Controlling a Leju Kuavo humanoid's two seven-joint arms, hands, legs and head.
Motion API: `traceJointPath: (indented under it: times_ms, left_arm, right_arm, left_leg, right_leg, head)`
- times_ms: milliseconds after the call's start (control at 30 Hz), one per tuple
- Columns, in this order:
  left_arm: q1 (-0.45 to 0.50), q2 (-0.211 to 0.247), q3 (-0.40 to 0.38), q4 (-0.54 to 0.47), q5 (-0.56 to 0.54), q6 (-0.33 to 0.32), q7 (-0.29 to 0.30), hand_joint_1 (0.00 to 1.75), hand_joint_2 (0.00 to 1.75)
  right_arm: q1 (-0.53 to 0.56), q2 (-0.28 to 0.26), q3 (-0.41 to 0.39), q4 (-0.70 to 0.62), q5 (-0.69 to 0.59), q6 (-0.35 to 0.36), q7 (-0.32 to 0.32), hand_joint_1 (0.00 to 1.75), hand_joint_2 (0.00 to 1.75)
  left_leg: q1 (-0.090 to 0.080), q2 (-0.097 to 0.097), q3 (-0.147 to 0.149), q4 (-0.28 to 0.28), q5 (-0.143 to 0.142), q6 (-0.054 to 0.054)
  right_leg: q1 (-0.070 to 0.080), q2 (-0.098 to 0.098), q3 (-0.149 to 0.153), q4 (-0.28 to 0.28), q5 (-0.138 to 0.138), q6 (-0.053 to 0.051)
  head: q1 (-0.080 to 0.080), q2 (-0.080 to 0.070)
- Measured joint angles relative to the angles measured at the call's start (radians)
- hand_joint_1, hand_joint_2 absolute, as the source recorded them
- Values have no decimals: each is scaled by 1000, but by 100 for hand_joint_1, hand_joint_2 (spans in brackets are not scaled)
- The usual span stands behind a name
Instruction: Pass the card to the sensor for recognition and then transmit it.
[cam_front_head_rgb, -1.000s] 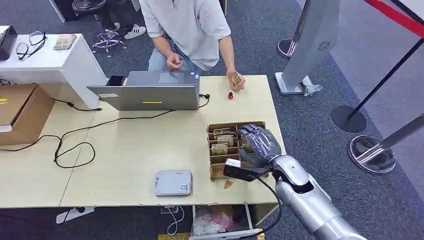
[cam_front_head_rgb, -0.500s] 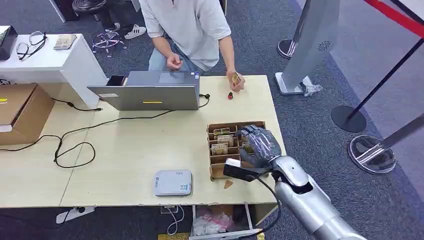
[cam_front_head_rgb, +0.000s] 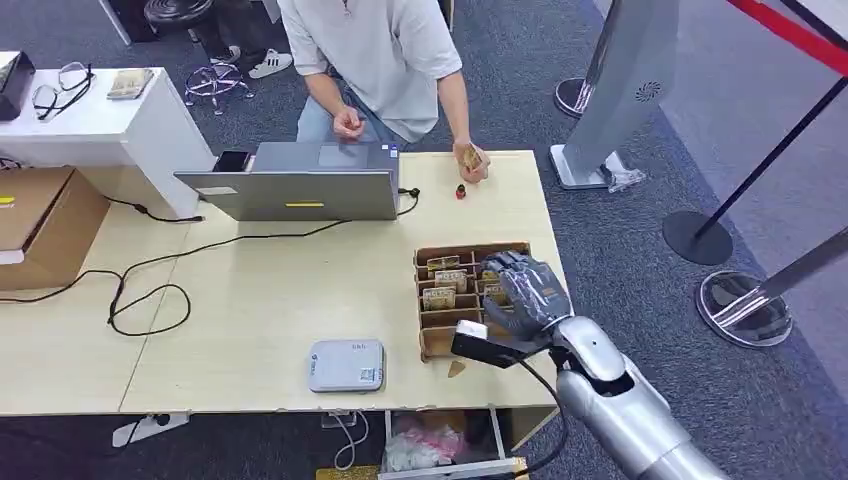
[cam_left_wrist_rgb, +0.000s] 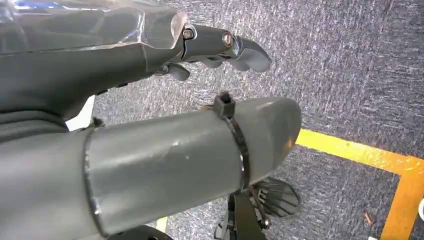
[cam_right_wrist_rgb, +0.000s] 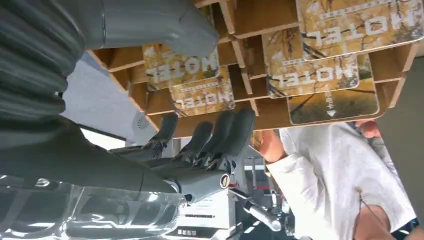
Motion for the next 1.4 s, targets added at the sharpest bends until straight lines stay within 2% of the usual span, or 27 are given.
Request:
traceJointPath:
  times_ms: [233, 467, 500, 633, 700, 1400]
  left_arm:
    - [0, 1, 0, 0, -8, -4, 3, 0, 0]
    - [0, 1, 0, 0, -10, -4, 4, 0, 0]
    - [0, 1, 0, 0, -10, -4, 4, 0, 0]
    - [0, 1, 0, 0, -10, -4, 4, 0, 0]
    - [0, 1, 0, 0, -10, -4, 5, 0, 0]
    - [0, 6, 0, 0, -8, -3, 12, 0, 0]
  right_arm:
    - [29, -17, -13, -31, 0, 0, 8, 75, 175]
    - [53, -29, -21, -46, 0, 0, 12, 75, 175]
    - [54, -30, -21, -47, 0, 0, 12, 70, 175]
    - [56, -33, -21, -48, 0, 0, 12, 70, 175]
    - [56, -33, -21, -48, 0, 1, 12, 63, 175]
    - [37, -32, -21, -32, -3, 15, 0, 68, 175]
  left_leg:
    - [0, 0, 0, 0, 0, 0]
    - [0, 0, 0, 0, 0, 0]
    - [0, 0, 0, 0, 0, 0]
    - [0, 0, 0, 0, 0, 0]
    - [0, 0, 0, 0, 0, 0]
    - [0, 0, 0, 0, 0, 0]
  right_leg:
    - [0, 0, 0, 0, 0, 0]
    - [0, 0, 0, 0, 0, 0]
    - [0, 0, 0, 0, 0, 0]
    - [0, 0, 0, 0, 0, 0]
    - [0, 0, 0, 0, 0, 0]
    - [0, 0, 0, 0, 0, 0]
  head:
    - [0, 0]
    - [0, 0]
    - [0, 0]
    - [0, 0]
    - [0, 0]
    - [0, 0]
